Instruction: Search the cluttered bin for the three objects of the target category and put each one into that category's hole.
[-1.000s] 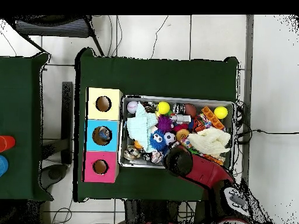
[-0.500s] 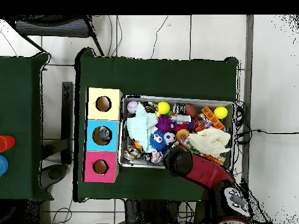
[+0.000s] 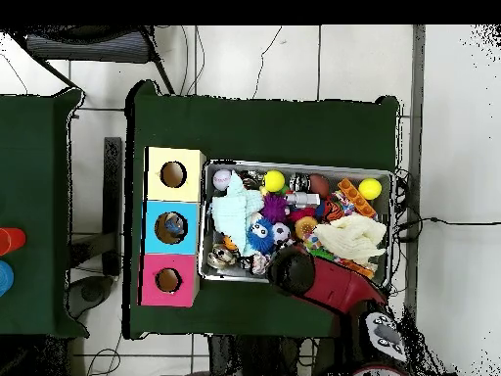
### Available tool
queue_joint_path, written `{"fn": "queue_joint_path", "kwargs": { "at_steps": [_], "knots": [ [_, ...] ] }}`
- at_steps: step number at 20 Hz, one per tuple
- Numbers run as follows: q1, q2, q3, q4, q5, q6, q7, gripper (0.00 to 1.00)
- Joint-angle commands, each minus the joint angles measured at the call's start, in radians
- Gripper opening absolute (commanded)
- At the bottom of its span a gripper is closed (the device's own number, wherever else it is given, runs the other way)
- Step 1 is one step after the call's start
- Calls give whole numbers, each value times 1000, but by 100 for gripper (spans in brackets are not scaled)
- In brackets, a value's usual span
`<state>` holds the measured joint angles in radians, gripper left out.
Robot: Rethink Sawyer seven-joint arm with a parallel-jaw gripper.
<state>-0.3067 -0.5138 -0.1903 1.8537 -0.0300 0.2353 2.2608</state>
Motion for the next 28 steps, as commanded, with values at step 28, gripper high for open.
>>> {"fn": "queue_joint_path", "kwargs": {
  "at_steps": [28],
  "knots": [
    [138,93,-114,-190,-153,269,-3,100]
  ]
}}
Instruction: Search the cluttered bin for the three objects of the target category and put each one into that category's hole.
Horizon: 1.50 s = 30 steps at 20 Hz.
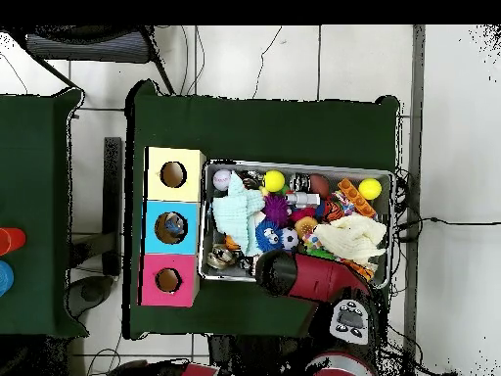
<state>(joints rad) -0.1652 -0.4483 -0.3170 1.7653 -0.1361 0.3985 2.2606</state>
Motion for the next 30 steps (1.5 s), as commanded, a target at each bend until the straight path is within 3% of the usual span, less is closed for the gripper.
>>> {"fn": "queue_joint_path", "kwargs": {
  "at_steps": [1,14,30],
  "knots": [
    [-6,37,19,-108,-45,111,-4,100],
    [-29,76,38,-135,-40,89,1,100],
    [-50,174,70,-173,-61,94,-28,100]
  ]
}}
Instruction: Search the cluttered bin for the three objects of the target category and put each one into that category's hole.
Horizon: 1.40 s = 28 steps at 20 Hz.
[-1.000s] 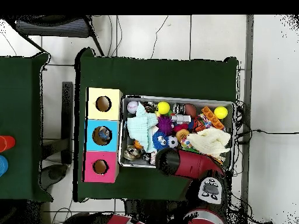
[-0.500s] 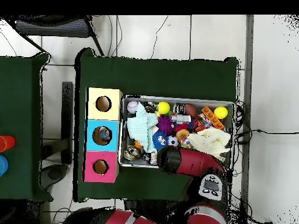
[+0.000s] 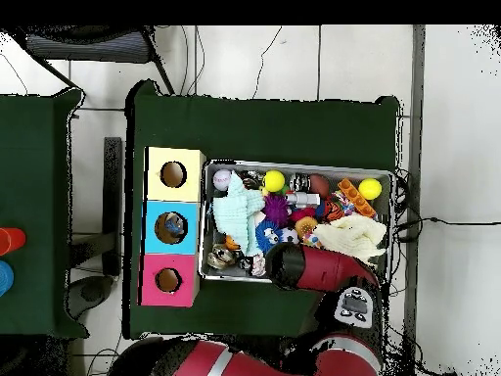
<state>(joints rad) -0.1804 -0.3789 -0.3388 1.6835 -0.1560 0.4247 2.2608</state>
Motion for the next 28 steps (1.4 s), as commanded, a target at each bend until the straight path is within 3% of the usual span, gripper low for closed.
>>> {"fn": "queue_joint_path", "kwargs": {
  "at_steps": [1,10,11,19,28],
  "knots": [
    [-36,112,95,-92,-41,65,-25,100],
    [-42,115,109,-99,-43,111,-46,100],
    [-43,114,111,-102,-47,125,-53,0],
    [-67,98,134,-140,-25,279,-86,0],
    [-95,52,152,-136,-31,319,-104,0]
  ]
}}
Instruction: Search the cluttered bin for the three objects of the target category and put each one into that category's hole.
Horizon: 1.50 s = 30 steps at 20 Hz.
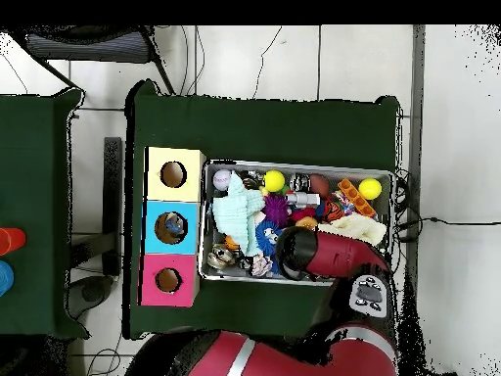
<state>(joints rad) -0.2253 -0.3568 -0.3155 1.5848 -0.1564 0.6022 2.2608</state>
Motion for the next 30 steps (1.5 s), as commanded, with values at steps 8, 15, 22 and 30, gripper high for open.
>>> {"fn": "queue_joint_path", "kwargs": {
  "at_steps": [8,15,22,30],
  "knots": [
    [-103,-71,199,54,-12,-9,-67,0],
    [-112,-67,213,109,-29,-62,-28,0],
    [-76,-64,181,97,-82,-91,-30,100],
    [-73,-76,171,116,-57,-100,27,100]
  ]
}}
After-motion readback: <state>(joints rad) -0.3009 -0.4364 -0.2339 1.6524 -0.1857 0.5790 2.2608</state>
